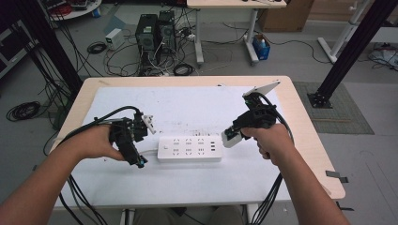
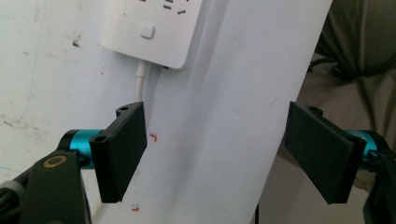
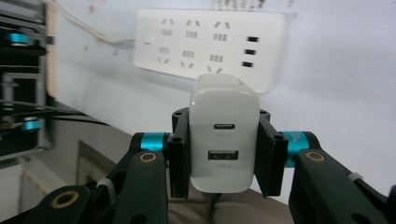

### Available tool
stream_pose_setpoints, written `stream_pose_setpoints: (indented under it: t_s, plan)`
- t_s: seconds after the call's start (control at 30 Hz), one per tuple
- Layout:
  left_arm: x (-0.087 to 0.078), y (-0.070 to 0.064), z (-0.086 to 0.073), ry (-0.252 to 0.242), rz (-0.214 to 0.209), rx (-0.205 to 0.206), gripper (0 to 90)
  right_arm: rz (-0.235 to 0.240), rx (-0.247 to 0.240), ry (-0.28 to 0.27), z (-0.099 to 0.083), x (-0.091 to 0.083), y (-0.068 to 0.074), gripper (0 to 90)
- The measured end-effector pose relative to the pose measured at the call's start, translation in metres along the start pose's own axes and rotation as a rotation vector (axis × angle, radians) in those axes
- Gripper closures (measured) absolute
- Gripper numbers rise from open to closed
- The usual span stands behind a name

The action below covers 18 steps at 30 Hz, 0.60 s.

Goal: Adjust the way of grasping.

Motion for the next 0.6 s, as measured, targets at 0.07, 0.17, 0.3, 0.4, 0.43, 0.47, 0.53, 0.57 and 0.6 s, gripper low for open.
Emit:
stream_pose_setpoints:
  t_s: [0.07, 0.17, 0.3, 0.4, 0.43, 0.47, 0.53, 0.57, 0.6]
  plan:
    - [0.001, 0.000, -0.001, 0.012, 0.000, 0.003, 21.7, -0.063, -0.006, 0.006, 0.002, -0.001, -0.004, 62.3]
    - [0.001, 0.002, -0.003, 0.018, 0.008, -0.001, 21.7, -0.132, -0.017, 0.014, 0.005, -0.003, -0.006, 62.3]
    - [0.000, 0.004, -0.005, 0.041, 0.011, 0.004, 21.7, -0.221, -0.021, 0.030, 0.010, -0.005, -0.004, 62.2]
    - [0.000, 0.006, -0.007, 0.055, 0.014, 0.004, 21.7, -0.287, -0.031, 0.036, 0.015, -0.003, -0.007, 62.3]
    - [0.000, 0.007, -0.008, 0.058, 0.015, 0.001, 21.7, -0.300, -0.022, 0.040, 0.016, -0.003, -0.007, 62.3]
    - [0.000, 0.007, -0.009, 0.061, 0.015, -0.001, 21.7, -0.313, -0.024, 0.041, 0.017, -0.003, -0.007, 62.2]
    - [0.001, 0.007, -0.011, 0.077, 0.016, -0.003, 21.7, -0.339, -0.019, 0.049, 0.020, -0.002, -0.009, 62.2]
    - [0.001, 0.007, -0.012, 0.087, 0.012, 0.001, 21.7, -0.357, -0.019, 0.049, 0.022, -0.002, -0.010, 62.2]
    - [0.001, 0.007, -0.013, 0.091, 0.011, 0.004, 21.7, -0.373, -0.020, 0.050, 0.023, -0.002, -0.011, 62.3]
Point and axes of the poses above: each handheld gripper's, and its own axes: x roughly forward along the jaws, z roughly out of its top, y roughly to its left, the point moved 8 cm from there along x, roughly forward along the jaws, and after that the axes turned 7 degrees about x, right-handed, at the moved point
